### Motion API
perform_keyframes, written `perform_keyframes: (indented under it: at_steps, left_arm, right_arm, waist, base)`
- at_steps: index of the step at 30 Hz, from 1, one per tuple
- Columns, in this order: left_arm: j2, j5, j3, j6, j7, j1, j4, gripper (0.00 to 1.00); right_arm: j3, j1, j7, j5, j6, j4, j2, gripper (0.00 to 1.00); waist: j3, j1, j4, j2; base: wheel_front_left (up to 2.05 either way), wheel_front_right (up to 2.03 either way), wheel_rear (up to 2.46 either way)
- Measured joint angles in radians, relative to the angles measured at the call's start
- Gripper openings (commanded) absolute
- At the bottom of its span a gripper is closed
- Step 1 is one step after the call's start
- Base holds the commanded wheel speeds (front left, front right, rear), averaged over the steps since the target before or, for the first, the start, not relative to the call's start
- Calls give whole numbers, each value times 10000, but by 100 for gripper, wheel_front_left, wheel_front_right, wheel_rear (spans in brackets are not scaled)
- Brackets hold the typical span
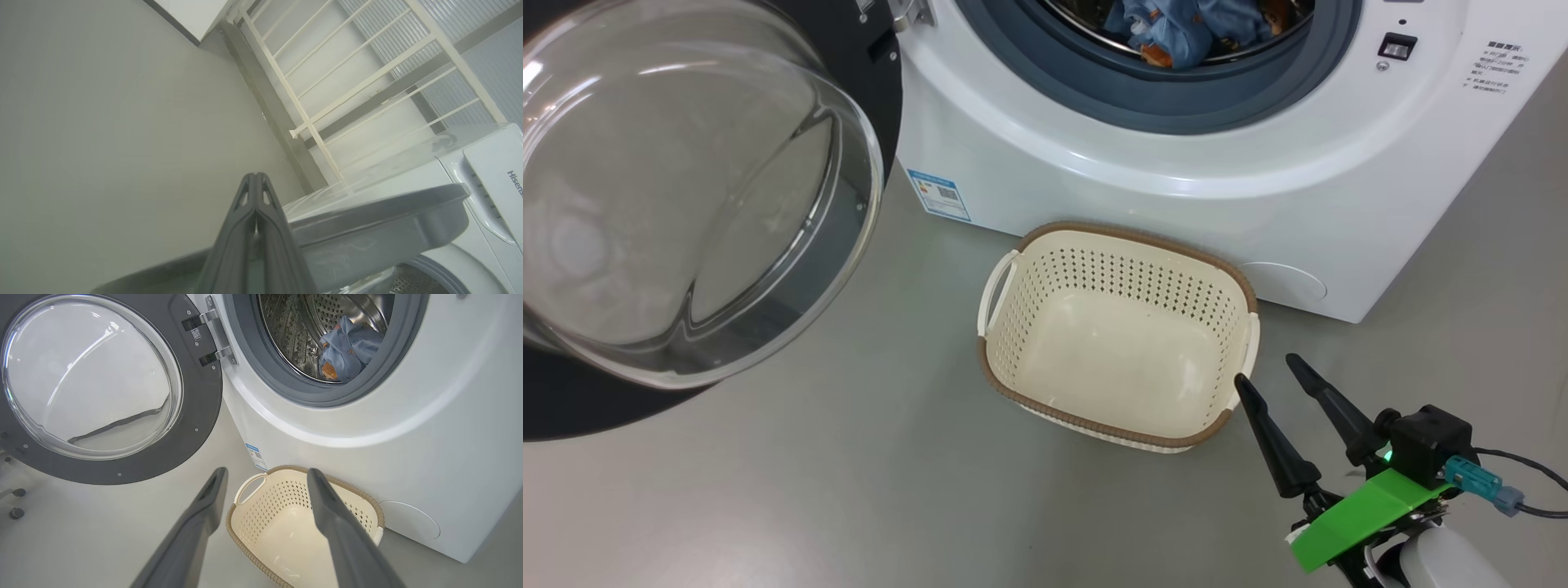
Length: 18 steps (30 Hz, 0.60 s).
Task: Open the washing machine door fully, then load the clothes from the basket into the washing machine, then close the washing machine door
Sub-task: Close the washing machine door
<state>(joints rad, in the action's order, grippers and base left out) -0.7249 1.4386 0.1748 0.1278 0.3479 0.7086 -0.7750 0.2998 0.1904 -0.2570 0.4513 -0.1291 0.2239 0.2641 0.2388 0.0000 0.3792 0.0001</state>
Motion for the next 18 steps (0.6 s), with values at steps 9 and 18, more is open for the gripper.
perform_keyframes:
  at_steps: [9,18]
  left_arm:
    - [59,466,-414,0,1480,414,-535,0]
    - [-40,704,-690,-2,2431,458,-600,0]
  right_arm:
    - [-2,11,0,-6,0,-15,215,100]
    - [-67,5,0,-12,0,-27,226,100]
  waist:
    - [54,0,-18,0]
    - [-103,0,-12,-1]
  base:
    - [0,0,0]
    - [0,0,0]
